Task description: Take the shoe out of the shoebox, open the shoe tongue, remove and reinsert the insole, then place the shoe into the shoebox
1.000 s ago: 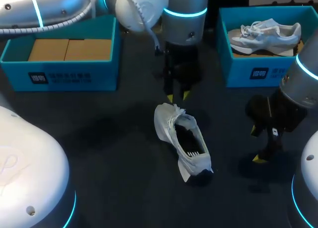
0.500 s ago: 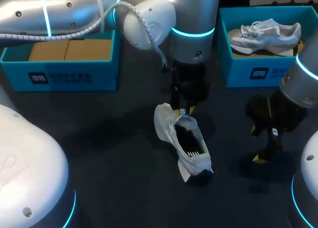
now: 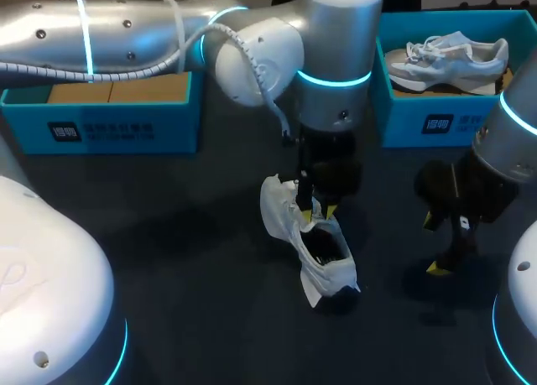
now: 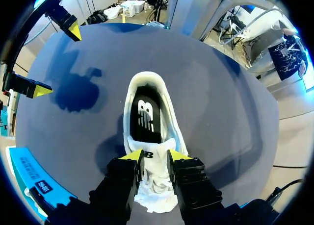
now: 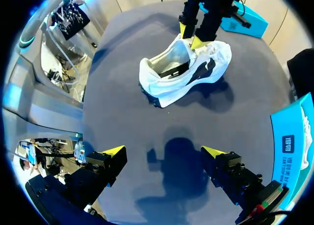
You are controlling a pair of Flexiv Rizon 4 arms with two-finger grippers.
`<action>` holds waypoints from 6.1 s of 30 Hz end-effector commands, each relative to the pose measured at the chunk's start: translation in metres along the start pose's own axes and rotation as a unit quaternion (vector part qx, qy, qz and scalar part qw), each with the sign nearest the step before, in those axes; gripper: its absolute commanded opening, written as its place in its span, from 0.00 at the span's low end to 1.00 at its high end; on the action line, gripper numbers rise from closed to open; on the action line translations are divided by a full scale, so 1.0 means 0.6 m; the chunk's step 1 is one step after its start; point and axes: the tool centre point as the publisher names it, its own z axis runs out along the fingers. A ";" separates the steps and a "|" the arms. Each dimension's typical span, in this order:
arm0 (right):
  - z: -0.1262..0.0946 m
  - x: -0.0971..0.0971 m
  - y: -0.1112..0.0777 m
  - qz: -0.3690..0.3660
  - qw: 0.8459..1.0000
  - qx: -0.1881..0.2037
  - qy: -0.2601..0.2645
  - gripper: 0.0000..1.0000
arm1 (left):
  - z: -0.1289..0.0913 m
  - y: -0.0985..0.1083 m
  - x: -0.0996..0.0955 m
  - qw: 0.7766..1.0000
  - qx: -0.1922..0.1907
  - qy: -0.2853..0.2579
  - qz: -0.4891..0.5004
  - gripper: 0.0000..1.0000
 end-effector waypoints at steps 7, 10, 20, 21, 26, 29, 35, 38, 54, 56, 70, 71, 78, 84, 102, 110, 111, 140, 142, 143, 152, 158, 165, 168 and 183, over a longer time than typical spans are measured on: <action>0.002 0.000 0.001 0.000 1.000 0.001 0.000 1.00 | -0.037 0.031 0.003 1.000 -0.015 -0.020 -0.010 0.23; 0.002 0.000 0.001 0.000 1.000 0.001 0.000 1.00 | -0.039 0.044 -0.001 1.000 -0.015 -0.020 -0.014 0.23; 0.002 0.000 0.001 0.000 1.000 0.001 0.000 1.00 | 0.003 0.046 0.001 1.000 0.007 -0.013 -0.013 0.27; 0.002 0.000 0.001 0.000 1.000 0.001 0.000 1.00 | 0.008 0.042 0.003 1.000 0.009 -0.012 -0.010 0.28; 0.002 0.000 0.001 0.000 1.000 0.001 0.000 1.00 | 0.024 0.028 0.011 1.000 0.015 -0.010 -0.006 0.26; 0.002 0.000 0.001 0.000 1.000 0.001 0.000 1.00 | 0.032 0.016 0.014 1.000 0.019 -0.008 -0.003 0.24; 0.002 0.000 0.001 0.000 1.000 0.001 0.000 1.00 | 0.016 -0.001 0.023 1.000 0.013 -0.018 -0.007 0.24; 0.002 0.000 0.001 0.000 1.000 0.001 0.000 1.00 | -0.006 -0.011 0.028 0.999 -0.002 -0.030 -0.014 0.27; 0.002 0.000 0.001 0.000 1.000 0.001 0.000 1.00 | -0.074 -0.064 0.080 0.980 0.006 -0.037 -0.197 1.00; 0.002 0.000 0.001 0.000 1.000 0.001 0.000 1.00 | -0.075 -0.067 0.082 0.980 0.001 -0.035 -0.194 1.00; 0.002 0.000 0.001 0.000 1.000 0.001 0.000 1.00 | -0.075 -0.067 0.082 0.980 0.001 -0.035 -0.194 1.00; 0.002 0.000 0.001 0.000 1.000 0.001 0.000 1.00 | -0.075 -0.067 0.082 0.980 0.001 -0.035 -0.194 1.00; 0.002 0.000 0.001 0.000 1.000 0.001 0.000 1.00 | -0.076 -0.082 0.085 0.949 0.012 -0.047 -0.312 1.00; -0.016 -0.013 -0.026 -0.020 1.000 0.002 -0.016 1.00 | -0.061 -0.121 0.090 0.908 -0.029 -0.075 -0.410 1.00; -0.065 -0.039 -0.172 -0.053 0.998 0.008 -0.019 1.00 | 0.009 -0.181 0.017 0.857 0.009 -0.058 -0.512 1.00; -0.065 -0.039 -0.173 -0.055 0.998 0.009 -0.018 1.00 | 0.041 -0.196 0.010 0.831 0.012 -0.063 -0.553 1.00; -0.065 -0.039 -0.173 -0.055 0.998 0.009 -0.018 1.00 | 0.047 -0.197 0.009 0.826 0.011 -0.064 -0.559 1.00; -0.065 -0.039 -0.173 -0.055 0.998 0.009 -0.018 1.00 | 0.125 -0.174 -0.019 0.758 -0.011 -0.076 -0.648 1.00; -0.065 -0.039 -0.173 -0.055 0.998 0.009 -0.018 1.00 | 0.133 -0.172 -0.020 0.754 -0.015 -0.072 -0.653 1.00; -0.065 -0.039 -0.173 -0.055 0.998 0.009 -0.018 1.00 | 0.136 -0.171 -0.020 0.753 -0.015 -0.071 -0.654 1.00; -0.065 -0.039 -0.173 -0.055 0.998 0.009 -0.018 1.00 | 0.154 -0.175 -0.025 0.745 -0.017 -0.067 -0.664 0.97; -0.065 -0.039 -0.173 -0.055 0.998 0.009 -0.018 1.00 | 0.162 -0.184 -0.022 0.737 -0.030 -0.073 -0.671 0.44; -0.065 -0.039 -0.173 -0.055 0.998 0.009 -0.018 1.00 | 0.170 -0.180 -0.016 0.730 -0.035 -0.070 -0.679 0.07; -0.065 -0.039 -0.173 -0.055 0.998 0.009 -0.018 1.00 | 0.169 -0.174 -0.013 0.726 -0.036 -0.069 -0.683 0.00; -0.065 -0.039 -0.173 -0.055 0.998 0.009 -0.018 1.00 | 0.097 -0.143 0.021 0.760 -0.028 -0.071 -0.645 0.00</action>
